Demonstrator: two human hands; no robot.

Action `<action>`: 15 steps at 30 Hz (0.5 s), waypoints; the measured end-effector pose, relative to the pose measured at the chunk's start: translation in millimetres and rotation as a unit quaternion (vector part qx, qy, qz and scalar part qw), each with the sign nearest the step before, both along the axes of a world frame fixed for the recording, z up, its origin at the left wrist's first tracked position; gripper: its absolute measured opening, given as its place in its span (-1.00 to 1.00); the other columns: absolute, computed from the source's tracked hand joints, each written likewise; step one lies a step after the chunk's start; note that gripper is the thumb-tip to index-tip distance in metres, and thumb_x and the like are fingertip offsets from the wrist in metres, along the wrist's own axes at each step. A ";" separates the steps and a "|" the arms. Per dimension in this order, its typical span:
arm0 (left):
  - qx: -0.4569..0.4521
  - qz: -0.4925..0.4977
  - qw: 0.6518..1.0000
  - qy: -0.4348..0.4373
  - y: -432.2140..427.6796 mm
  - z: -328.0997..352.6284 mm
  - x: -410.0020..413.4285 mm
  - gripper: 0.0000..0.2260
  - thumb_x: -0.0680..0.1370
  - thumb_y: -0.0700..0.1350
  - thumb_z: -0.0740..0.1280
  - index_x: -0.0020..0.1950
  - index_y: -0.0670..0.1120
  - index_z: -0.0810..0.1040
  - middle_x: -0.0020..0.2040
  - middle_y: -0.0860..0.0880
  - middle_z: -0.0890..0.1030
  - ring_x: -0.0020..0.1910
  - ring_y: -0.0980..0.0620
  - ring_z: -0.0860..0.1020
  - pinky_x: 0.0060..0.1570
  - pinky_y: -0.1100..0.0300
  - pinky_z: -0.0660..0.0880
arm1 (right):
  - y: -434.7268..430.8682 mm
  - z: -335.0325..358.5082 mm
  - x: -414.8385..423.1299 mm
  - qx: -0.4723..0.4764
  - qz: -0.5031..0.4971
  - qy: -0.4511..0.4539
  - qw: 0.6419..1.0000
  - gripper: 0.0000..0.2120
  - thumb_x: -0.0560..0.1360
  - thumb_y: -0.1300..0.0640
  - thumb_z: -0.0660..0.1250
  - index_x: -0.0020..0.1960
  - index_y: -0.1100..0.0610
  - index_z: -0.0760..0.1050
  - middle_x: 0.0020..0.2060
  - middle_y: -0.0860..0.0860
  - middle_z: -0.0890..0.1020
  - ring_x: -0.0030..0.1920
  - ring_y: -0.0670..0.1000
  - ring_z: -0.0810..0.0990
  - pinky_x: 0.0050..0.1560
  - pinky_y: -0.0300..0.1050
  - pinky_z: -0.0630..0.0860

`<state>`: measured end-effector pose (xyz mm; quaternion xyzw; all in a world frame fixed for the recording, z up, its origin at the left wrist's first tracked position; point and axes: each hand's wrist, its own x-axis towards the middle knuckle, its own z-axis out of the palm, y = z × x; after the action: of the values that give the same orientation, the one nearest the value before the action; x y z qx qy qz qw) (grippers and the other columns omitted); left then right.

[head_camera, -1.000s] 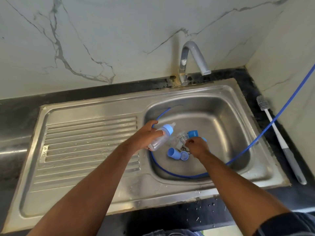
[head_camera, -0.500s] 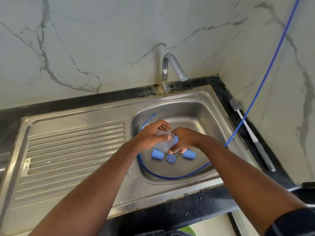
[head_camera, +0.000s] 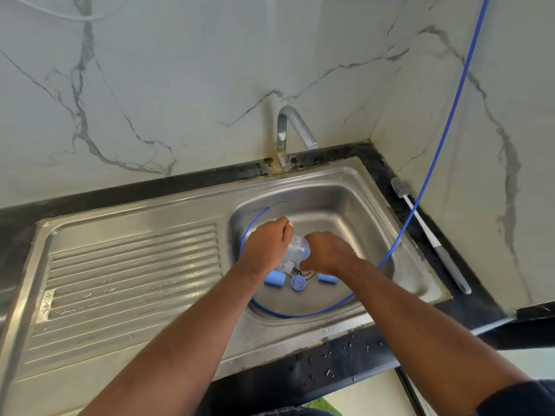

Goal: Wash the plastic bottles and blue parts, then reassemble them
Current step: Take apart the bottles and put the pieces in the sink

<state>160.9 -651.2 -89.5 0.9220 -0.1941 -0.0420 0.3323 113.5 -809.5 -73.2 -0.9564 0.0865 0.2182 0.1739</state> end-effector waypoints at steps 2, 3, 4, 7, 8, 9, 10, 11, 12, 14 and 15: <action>0.017 0.028 0.999 0.037 -4.2 4.4 -0.3 -0.66 0.68 0.01 0.08 -0.11 -0.16 0.50 -0.28 -0.12 0.59 -0.30 -0.09 0.55 -0.21 -0.08 0.53 | 1.2 2.3 -3.2 -0.051 0.009 -0.034 0.998 -0.72 0.31 -0.03 0.45 -0.05 -0.02 0.46 -0.13 -0.04 0.59 -0.12 0.08 0.60 -0.20 -0.09 0.50; 0.001 0.055 0.994 0.094 -4.9 6.6 0.5 -0.63 0.68 0.07 0.10 -0.07 -0.15 0.53 -0.25 -0.11 0.61 -0.31 -0.08 0.57 -0.24 -0.04 0.56 | 1.6 4.0 -5.2 -0.081 0.024 -0.056 0.995 -0.73 0.36 -0.01 0.42 0.01 0.00 0.47 -0.08 0.00 0.61 -0.07 0.11 0.61 -0.16 -0.08 0.49; -0.043 0.093 0.976 0.192 -4.6 11.1 1.0 -0.57 0.68 0.17 0.12 -0.01 -0.16 0.56 -0.21 -0.11 0.63 -0.35 -0.07 0.60 -0.32 0.02 0.58 | 1.9 5.4 -6.7 -0.114 0.045 -0.085 0.989 -0.74 0.41 0.02 0.39 0.06 0.03 0.46 -0.04 0.03 0.62 -0.03 0.14 0.61 -0.14 -0.07 0.47; -0.138 0.133 0.847 0.495 7.1 30.9 -2.5 -0.35 0.59 0.39 0.15 0.18 -0.20 0.55 -0.18 -0.19 0.66 -0.43 -0.07 0.63 -0.47 0.17 0.56 | 3.3 5.7 -11.6 -0.165 0.097 -0.141 0.971 -0.75 0.48 0.09 0.35 0.12 0.08 0.42 0.00 0.06 0.64 0.03 0.18 0.62 -0.15 -0.06 0.39; -0.140 0.111 0.832 0.525 11.1 31.7 -1.6 -0.32 0.55 0.44 0.16 0.20 -0.17 0.55 -0.14 -0.20 0.68 -0.34 -0.08 0.66 -0.42 0.15 0.60 | 3.3 4.2 -13.2 -0.156 0.098 -0.139 0.973 -0.76 0.47 0.09 0.35 0.11 0.08 0.41 0.00 0.06 0.63 0.03 0.19 0.62 -0.16 -0.06 0.39; -0.154 0.091 0.828 0.532 14.2 31.7 -0.5 -0.31 0.52 0.47 0.18 0.22 -0.14 0.55 -0.05 -0.19 0.69 -0.20 -0.09 0.69 -0.32 0.10 0.64 | 2.7 3.2 -14.6 -0.143 0.089 -0.133 0.977 -0.76 0.46 0.08 0.34 0.10 0.07 0.41 0.00 0.06 0.63 0.03 0.19 0.62 -0.16 -0.05 0.41; -0.179 0.073 0.837 0.512 15.0 26.6 1.8 -0.33 0.49 0.47 0.24 0.24 -0.09 0.54 0.07 -0.15 0.68 -0.04 -0.08 0.68 -0.19 0.04 0.66 | 1.5 2.4 -15.7 -0.127 0.074 -0.128 0.981 -0.76 0.45 0.07 0.34 0.09 0.07 0.41 -0.01 0.07 0.63 0.01 0.20 0.62 -0.16 -0.04 0.43; -0.217 0.060 0.854 0.469 15.4 23.2 3.2 -0.40 0.46 0.42 0.34 0.24 -0.03 0.53 0.17 -0.11 0.64 0.08 -0.05 0.64 -0.04 -0.02 0.65 | 0.2 2.5 -16.6 -0.113 0.055 -0.123 0.984 -0.75 0.44 0.05 0.34 0.08 0.07 0.41 -0.01 0.07 0.63 0.00 0.20 0.62 -0.15 -0.04 0.46; -0.254 0.047 0.873 0.413 15.5 19.2 4.5 -0.47 0.42 0.30 0.46 0.22 0.00 0.54 0.20 -0.08 0.61 0.13 -0.02 0.60 0.08 -0.06 0.61 | -1.8 2.7 -17.2 -0.099 0.035 -0.116 0.988 -0.74 0.44 0.02 0.34 0.09 0.06 0.42 -0.01 0.07 0.63 -0.01 0.20 0.62 -0.13 -0.03 0.48; -0.309 0.022 0.885 0.347 17.3 15.2 4.3 -0.56 0.36 -0.08 0.56 0.21 0.01 0.55 0.16 -0.06 0.57 0.12 0.00 0.58 0.15 -0.03 0.57 | -5.0 4.7 -17.4 -0.075 -0.003 -0.105 0.992 -0.73 0.43 -0.01 0.34 0.08 0.06 0.45 -0.02 0.06 0.63 -0.02 0.19 0.62 -0.11 -0.03 0.52; -0.316 0.005 0.886 0.340 18.7 15.4 2.6 -0.52 0.34 -0.23 0.55 0.21 0.01 0.55 0.16 -0.06 0.56 0.11 -0.01 0.57 0.12 0.00 0.57 | -6.8 5.1 -17.0 -0.065 -0.020 -0.101 0.993 -0.74 0.43 -0.02 0.33 0.07 0.05 0.46 -0.03 0.06 0.63 -0.02 0.19 0.63 -0.11 -0.04 0.53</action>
<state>163.5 -632.5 -74.1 0.6980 -0.0679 -0.2876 0.6523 96.5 -816.2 -68.0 -0.9810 0.1011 0.1108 0.1234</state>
